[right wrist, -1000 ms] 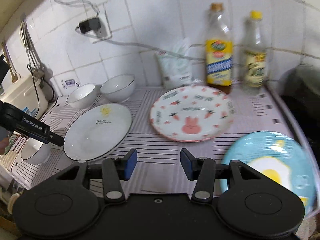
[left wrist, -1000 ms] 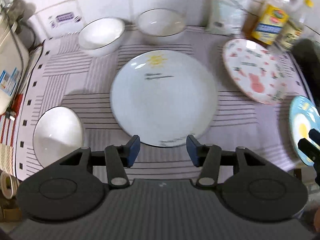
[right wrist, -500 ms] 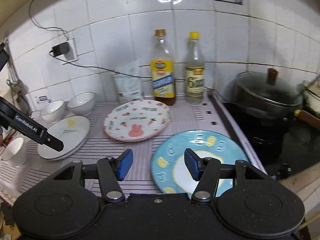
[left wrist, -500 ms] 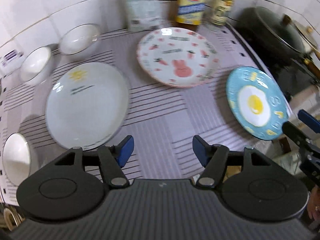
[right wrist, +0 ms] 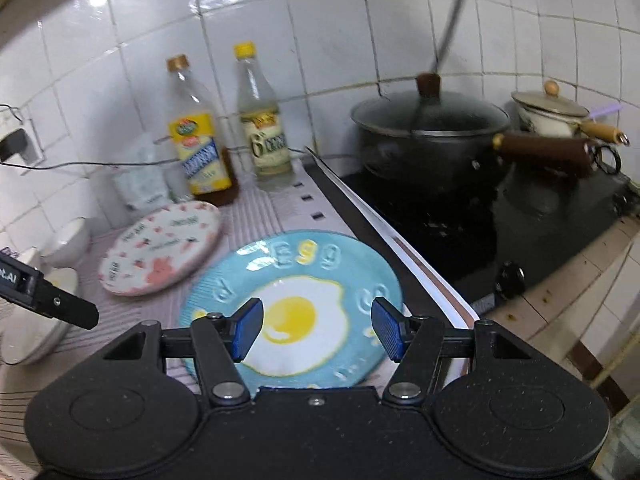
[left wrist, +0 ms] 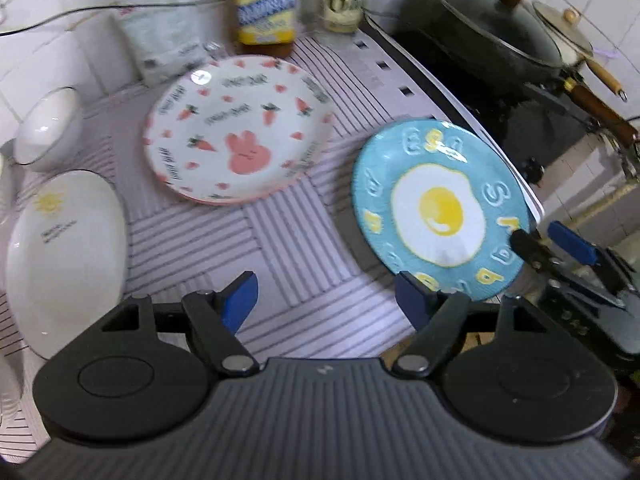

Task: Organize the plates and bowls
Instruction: 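Move both grippers to the rim of the blue egg plate, then close both grippers on the blue egg plate rim and lift it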

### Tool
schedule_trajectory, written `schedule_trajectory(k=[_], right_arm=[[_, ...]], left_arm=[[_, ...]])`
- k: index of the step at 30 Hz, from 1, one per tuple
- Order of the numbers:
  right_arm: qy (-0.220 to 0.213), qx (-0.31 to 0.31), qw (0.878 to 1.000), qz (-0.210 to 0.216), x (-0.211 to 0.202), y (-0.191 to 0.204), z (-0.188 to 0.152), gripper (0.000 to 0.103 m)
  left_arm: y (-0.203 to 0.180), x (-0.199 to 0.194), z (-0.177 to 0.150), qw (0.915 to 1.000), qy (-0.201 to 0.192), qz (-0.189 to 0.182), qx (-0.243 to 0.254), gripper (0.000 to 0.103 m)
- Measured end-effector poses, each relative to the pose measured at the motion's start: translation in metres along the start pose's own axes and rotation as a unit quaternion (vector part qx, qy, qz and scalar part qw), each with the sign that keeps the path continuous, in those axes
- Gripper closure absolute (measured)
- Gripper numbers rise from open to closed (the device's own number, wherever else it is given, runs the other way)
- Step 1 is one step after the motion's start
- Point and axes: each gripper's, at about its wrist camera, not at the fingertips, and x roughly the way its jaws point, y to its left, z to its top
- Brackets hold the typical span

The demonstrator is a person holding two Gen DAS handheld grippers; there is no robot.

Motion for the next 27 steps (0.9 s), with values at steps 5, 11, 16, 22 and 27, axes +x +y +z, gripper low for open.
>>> schedule_trajectory(k=[5, 11, 16, 22, 27], right_arm=[[0.012, 0.009, 1.000, -0.022, 0.020, -0.012, -0.006, 0.038], [0.027, 0.032, 0.998, -0.048, 0.042, -0.022, -0.005, 0.038], [0.049, 0.059, 0.996, -0.049, 0.058, -0.030, -0.008, 0.054], [0.049, 0.078, 0.995, -0.044, 0.060, -0.038, -0.012, 0.077], [0.050, 0.098, 0.994, -0.020, 0.062, -0.047, -0.013, 0.079]], left_arm=[[-0.005, 0.008, 0.009, 0.9997, 0.008, -0.021, -0.001, 0.028], [-0.007, 0.046, 0.016, 0.9997, 0.019, -0.017, -0.002, 0.028], [-0.008, 0.080, 0.016, 0.9994, 0.027, -0.020, 0.007, 0.031], [-0.010, 0.098, 0.014, 0.9991, 0.017, -0.038, 0.001, 0.046], [-0.022, 0.096, 0.017, 0.9978, 0.020, -0.056, 0.029, 0.075]])
